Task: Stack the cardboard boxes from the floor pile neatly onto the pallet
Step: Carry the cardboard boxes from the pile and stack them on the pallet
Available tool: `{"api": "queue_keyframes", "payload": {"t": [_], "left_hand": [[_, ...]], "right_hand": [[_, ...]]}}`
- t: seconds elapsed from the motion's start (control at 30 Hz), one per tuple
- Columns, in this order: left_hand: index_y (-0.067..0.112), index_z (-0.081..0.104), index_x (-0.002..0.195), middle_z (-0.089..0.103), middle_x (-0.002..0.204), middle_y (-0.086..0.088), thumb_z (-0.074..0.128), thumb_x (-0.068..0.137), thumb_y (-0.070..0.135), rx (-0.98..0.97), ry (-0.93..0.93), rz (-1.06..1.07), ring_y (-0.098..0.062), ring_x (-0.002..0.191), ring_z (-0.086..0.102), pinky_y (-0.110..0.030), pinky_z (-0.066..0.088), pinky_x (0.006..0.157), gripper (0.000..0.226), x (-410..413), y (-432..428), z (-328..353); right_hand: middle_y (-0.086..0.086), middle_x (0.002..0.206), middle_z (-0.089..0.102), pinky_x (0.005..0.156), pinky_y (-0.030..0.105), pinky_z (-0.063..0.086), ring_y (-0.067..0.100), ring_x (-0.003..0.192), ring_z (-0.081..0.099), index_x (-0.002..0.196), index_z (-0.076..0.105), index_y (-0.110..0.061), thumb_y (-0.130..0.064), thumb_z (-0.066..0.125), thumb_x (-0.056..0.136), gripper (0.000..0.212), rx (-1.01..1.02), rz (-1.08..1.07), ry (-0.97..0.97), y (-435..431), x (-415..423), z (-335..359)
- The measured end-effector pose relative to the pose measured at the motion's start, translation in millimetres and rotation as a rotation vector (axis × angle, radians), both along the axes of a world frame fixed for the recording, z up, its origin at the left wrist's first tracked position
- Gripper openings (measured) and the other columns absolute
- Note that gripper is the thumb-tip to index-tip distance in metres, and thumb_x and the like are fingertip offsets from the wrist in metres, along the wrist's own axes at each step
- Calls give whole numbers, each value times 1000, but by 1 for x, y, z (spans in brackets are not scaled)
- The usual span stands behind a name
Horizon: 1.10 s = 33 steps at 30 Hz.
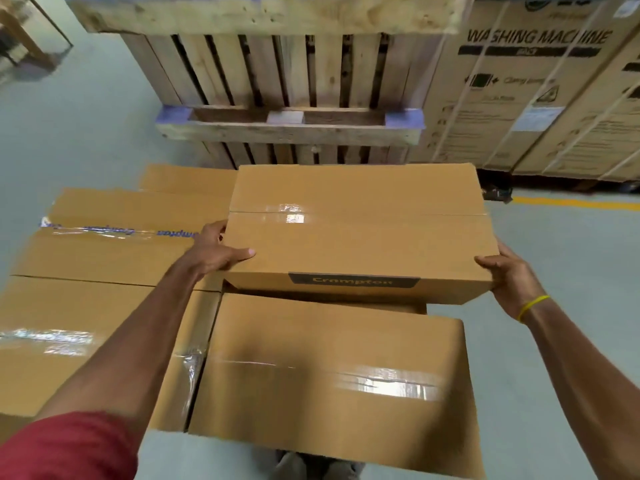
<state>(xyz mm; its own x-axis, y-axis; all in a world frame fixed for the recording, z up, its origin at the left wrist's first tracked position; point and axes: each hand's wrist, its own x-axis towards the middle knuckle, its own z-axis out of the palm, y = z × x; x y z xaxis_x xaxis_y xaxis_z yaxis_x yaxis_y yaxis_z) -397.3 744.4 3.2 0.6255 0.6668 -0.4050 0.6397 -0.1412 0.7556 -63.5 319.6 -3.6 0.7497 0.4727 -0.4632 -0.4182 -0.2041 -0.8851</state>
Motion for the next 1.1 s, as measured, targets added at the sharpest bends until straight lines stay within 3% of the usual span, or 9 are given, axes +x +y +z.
{"api": "queue_keyframes", "payload": {"t": [0.17,0.23,0.33,0.47,0.63,0.7,0.83,0.97,1.1], "left_hand": [[24,64,130,68,120,0,98,64,27,-5,63,47,-26,112,66,-45,56,99,74,0,3,-35],[22,65,131,70,114,0,99,64,26,-25,96,65,-29,108,69,-50,58,96,75,-1,8,-45],[34,66,121,72,111,2,99,42,54,-22,154,79,-30,99,72,-53,55,89,88,-7,32,-81],[47,67,114,72,118,9,98,29,73,24,180,54,-20,108,72,-56,51,104,94,-20,78,-163],[22,72,112,77,107,3,95,23,56,61,194,102,-22,101,74,-47,58,98,99,-1,41,-116],[11,73,112,76,107,-4,97,26,49,83,218,99,-26,100,73,-46,60,95,97,6,34,-107],[7,71,102,72,108,-11,104,38,41,169,353,56,-29,100,68,-43,60,90,80,18,22,-89],[5,70,102,71,105,-12,106,47,33,221,421,6,-29,99,67,-42,59,87,71,23,14,-77],[3,67,103,69,104,-12,106,44,37,264,503,-6,-31,100,65,-43,58,85,78,25,14,-74]], "right_hand": [[-6,100,71,70,23,51,12,86,65,137,61,-19,-14,59,98,39,-129,-41,-89,9,-2,-45],[-4,106,72,80,33,52,20,96,64,136,63,-22,-16,64,96,41,-179,-7,-100,10,0,-59],[-2,120,71,99,43,52,25,113,65,137,62,-24,-16,66,95,43,-215,5,-86,10,0,-74],[-2,117,73,101,44,52,26,114,66,132,66,-24,-10,69,92,42,-244,2,-78,11,-4,-88],[0,117,73,103,43,50,27,114,66,131,67,-22,-6,72,88,45,-278,-16,-64,13,-3,-103],[2,118,73,102,41,50,28,114,66,129,68,-21,-6,72,88,44,-291,-24,-57,15,-3,-108],[5,117,73,99,41,52,32,113,66,127,70,-19,-7,72,89,40,-334,-35,-28,13,-3,-115],[3,111,74,81,31,54,32,109,67,129,69,-16,-3,71,89,42,-356,-42,-1,13,-7,-115],[-1,103,75,62,23,57,29,102,68,131,67,-16,-1,71,88,45,-356,-57,6,15,-9,-110]]}}
